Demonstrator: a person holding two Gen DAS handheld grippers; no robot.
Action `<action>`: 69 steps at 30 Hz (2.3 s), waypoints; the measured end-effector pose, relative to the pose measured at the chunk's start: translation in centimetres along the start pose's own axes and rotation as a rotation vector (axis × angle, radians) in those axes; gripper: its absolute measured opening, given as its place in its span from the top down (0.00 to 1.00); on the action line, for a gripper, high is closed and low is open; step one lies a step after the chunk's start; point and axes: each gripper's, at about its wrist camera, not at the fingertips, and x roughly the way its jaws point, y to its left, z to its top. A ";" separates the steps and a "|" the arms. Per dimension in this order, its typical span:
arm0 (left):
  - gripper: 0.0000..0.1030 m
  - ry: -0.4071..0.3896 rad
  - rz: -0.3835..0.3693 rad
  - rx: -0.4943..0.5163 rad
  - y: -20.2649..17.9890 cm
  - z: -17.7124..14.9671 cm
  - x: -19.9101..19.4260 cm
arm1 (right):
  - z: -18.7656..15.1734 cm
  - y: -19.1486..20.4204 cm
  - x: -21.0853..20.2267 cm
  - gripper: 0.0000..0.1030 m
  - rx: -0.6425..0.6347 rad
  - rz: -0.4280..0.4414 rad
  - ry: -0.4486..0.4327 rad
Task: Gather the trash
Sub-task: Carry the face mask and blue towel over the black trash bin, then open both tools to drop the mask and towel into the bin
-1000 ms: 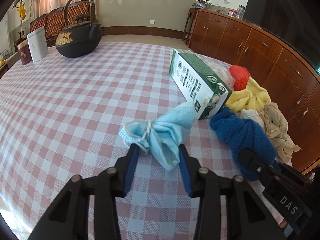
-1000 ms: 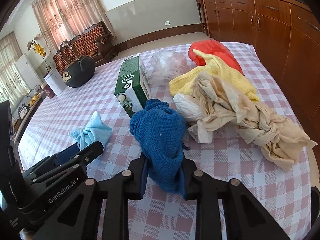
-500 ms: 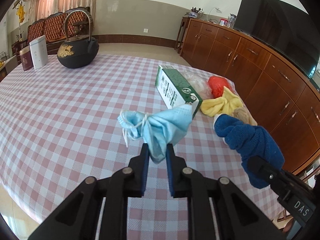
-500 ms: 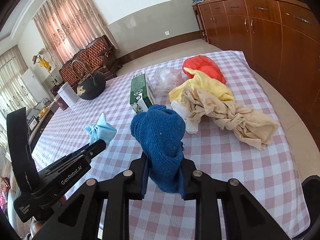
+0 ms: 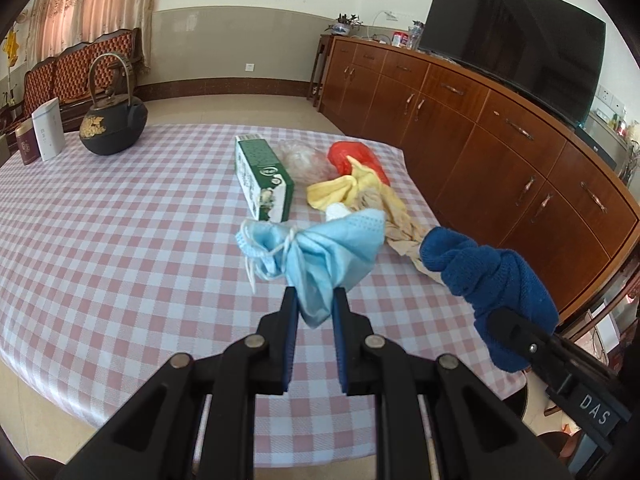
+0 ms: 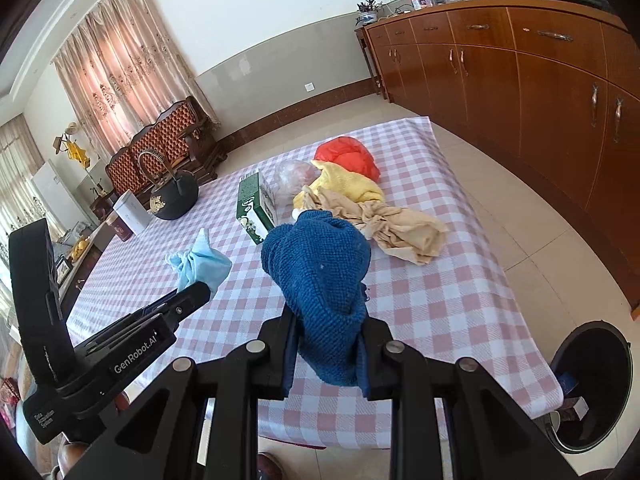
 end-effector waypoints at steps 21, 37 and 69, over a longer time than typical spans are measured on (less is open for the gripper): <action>0.82 0.054 -0.196 0.196 -13.1 -2.9 -0.7 | -3.3 -10.6 -10.8 0.75 0.188 -0.184 -0.116; 0.82 0.220 -0.373 0.372 -26.5 -8.1 2.9 | -8.0 -22.5 -17.3 0.75 0.411 -0.387 -0.140; 0.64 0.522 -0.360 0.477 -36.6 -15.6 14.9 | -13.9 -40.2 -11.6 0.68 0.808 -0.478 0.078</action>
